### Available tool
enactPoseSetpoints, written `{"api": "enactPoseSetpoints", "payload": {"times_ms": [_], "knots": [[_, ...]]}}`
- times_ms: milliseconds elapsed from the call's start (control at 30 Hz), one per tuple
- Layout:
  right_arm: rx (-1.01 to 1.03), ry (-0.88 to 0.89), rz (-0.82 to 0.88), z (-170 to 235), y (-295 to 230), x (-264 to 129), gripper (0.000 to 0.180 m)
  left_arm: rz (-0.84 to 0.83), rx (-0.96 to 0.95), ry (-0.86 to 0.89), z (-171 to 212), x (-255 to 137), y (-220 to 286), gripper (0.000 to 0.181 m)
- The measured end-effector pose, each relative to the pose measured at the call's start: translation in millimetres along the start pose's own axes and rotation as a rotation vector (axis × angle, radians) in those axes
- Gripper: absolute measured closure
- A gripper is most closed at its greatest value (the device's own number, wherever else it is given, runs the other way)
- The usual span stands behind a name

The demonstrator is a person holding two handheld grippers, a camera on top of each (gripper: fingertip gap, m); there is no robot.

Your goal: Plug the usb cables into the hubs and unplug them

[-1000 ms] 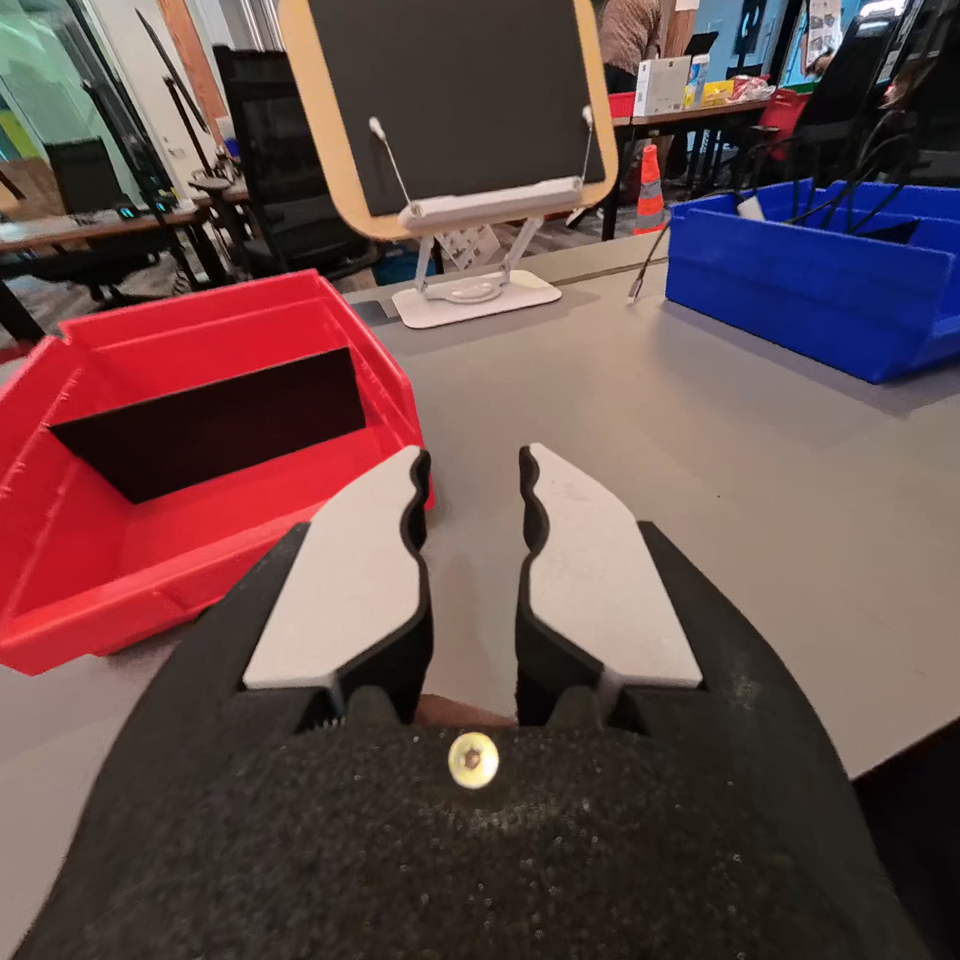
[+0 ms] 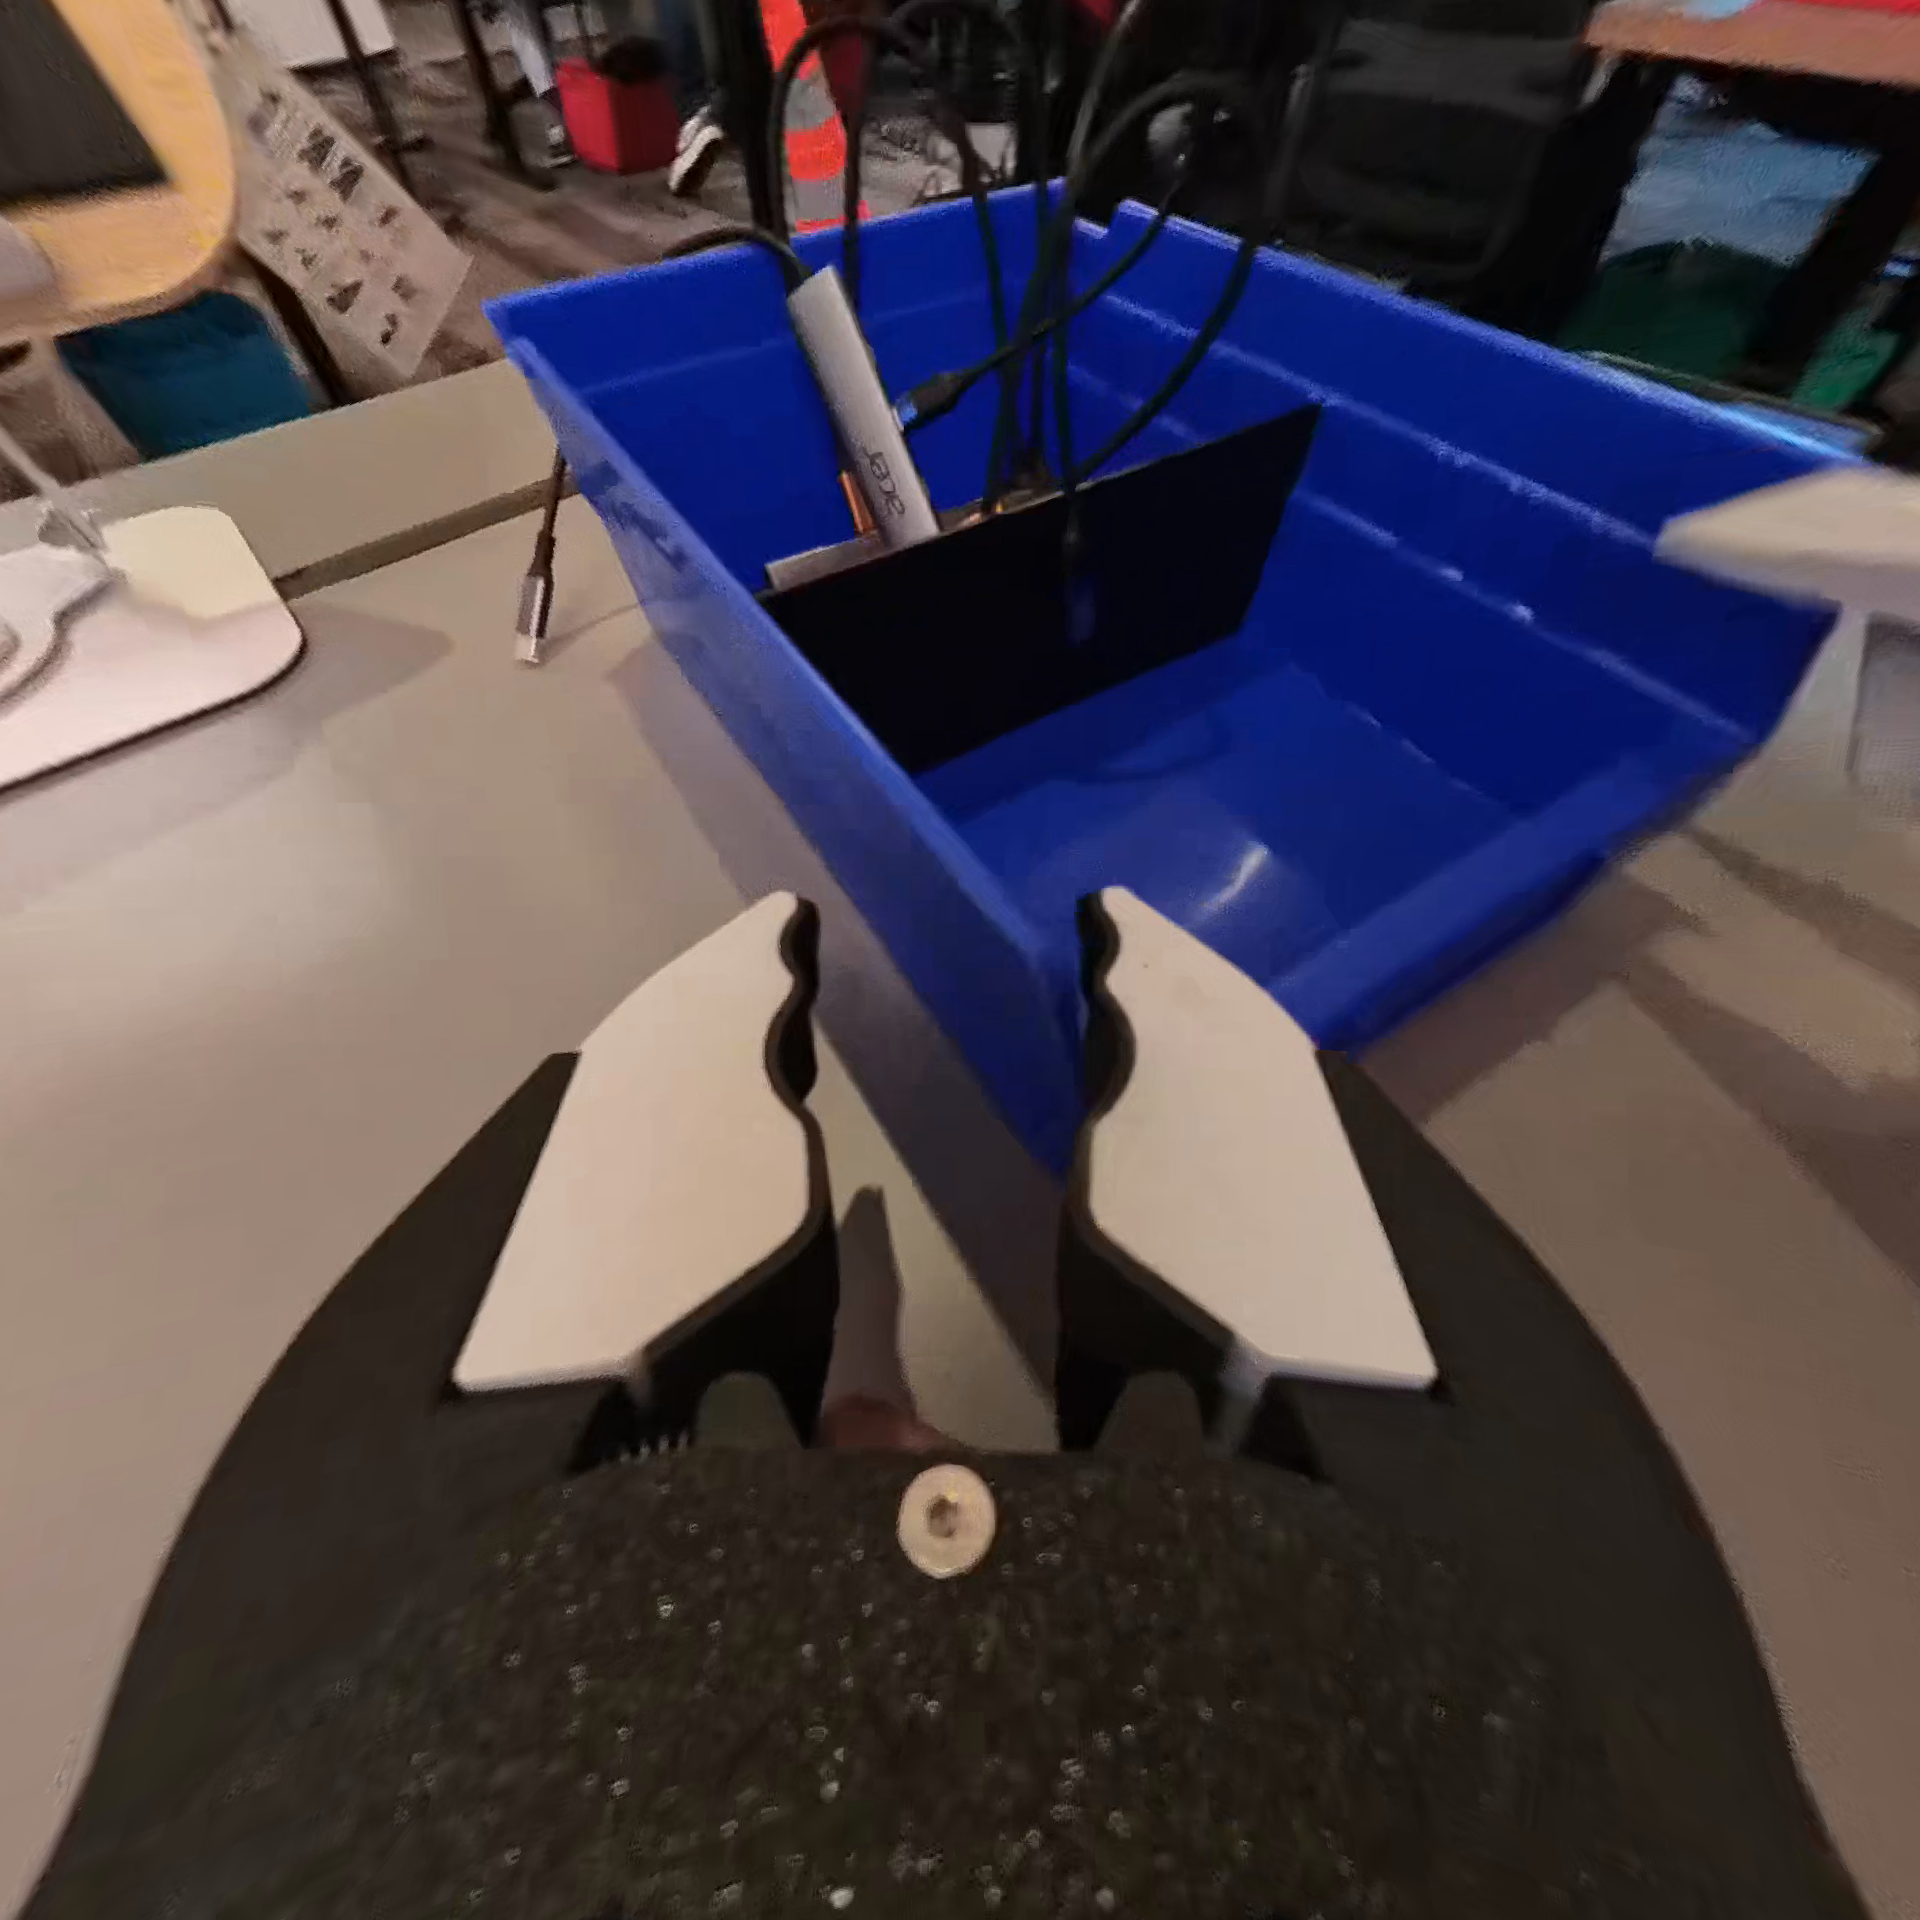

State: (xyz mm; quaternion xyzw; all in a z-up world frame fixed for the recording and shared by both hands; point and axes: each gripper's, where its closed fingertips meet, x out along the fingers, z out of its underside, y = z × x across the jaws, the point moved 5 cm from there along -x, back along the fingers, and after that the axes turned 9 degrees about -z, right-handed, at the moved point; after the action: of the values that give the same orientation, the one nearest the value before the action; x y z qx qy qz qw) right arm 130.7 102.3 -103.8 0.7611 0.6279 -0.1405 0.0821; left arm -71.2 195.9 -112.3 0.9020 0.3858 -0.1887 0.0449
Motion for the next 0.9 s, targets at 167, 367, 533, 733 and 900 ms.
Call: {"api": "enactPoseSetpoints", "payload": {"times_ms": [167, 367, 533, 733, 900], "knots": [[0.01, -0.084, 0.019, 10.1, -9.7, 14.5, 0.176, -0.061, -0.121, -0.084, 0.5, 9.7, -0.6, 0.162], [-0.007, 0.009, 0.029, 3.0, -56.8, -3.6, 0.176, -0.184, -0.097, -0.069, 4.9, -28.7, -27.5, 0.173], [-0.053, 0.052, -0.097, -1.9, -126.7, -4.2, 0.176, -0.323, -0.086, -0.023, 14.0, -89.9, -75.6, 0.175], [-0.082, -0.017, -0.252, 9.8, -213.6, 13.2, 0.175, -0.458, -0.119, -0.065, 46.9, -141.4, -142.9, 0.175], [-0.112, -0.046, -0.298, 20.4, -239.0, 21.7, 0.174, -0.438, -0.168, -0.077, 72.5, -149.0, -167.6, 0.173]]}}
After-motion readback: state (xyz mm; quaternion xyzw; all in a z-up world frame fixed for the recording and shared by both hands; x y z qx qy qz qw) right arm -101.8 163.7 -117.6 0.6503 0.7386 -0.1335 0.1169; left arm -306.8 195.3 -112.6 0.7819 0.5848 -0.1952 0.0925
